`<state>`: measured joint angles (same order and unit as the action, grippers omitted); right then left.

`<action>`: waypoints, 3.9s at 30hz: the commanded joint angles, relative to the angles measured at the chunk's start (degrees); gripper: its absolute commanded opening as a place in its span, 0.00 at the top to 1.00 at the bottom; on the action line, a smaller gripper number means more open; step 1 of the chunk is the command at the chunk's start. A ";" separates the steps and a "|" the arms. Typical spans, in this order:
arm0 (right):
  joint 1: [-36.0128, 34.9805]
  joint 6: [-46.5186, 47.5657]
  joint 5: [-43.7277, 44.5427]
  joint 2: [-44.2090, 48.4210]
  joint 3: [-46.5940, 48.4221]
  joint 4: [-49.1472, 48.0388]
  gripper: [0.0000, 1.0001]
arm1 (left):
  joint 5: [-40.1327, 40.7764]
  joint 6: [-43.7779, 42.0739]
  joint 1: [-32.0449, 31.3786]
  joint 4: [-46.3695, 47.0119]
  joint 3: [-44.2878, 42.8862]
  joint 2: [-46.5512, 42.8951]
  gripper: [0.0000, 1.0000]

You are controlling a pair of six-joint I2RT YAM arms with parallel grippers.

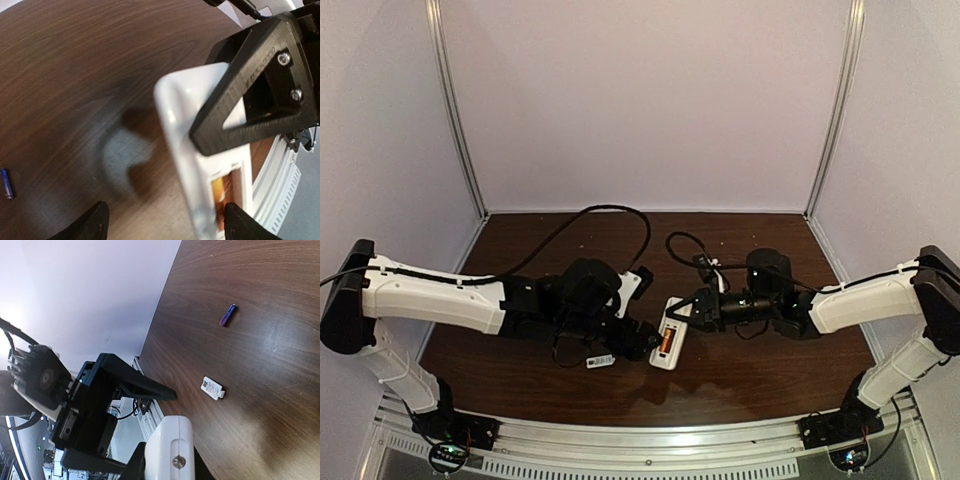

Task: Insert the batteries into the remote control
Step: Press the battery in the battery compartment, then pick up the battery from the center of the board, then place the battery in the battery compartment.

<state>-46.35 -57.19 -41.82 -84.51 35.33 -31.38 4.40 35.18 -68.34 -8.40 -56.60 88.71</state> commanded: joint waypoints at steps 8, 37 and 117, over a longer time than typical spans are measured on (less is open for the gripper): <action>7.32 6.09 -1.88 4.19 -4.45 5.55 1.00 | 2.84 -3.93 21.85 -23.63 -2.97 -3.44 0.39; 8.18 14.38 0.87 10.63 -5.88 9.23 1.00 | 0.11 -13.57 24.95 -35.38 -24.14 26.34 0.66; 3.28 -6.36 5.27 8.38 -9.87 -22.17 1.00 | 3.96 -11.44 -2.13 3.32 -10.27 6.11 0.80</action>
<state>-42.72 -61.65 -34.20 -76.20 25.80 -47.77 5.82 23.70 -70.96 -1.67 -65.76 93.12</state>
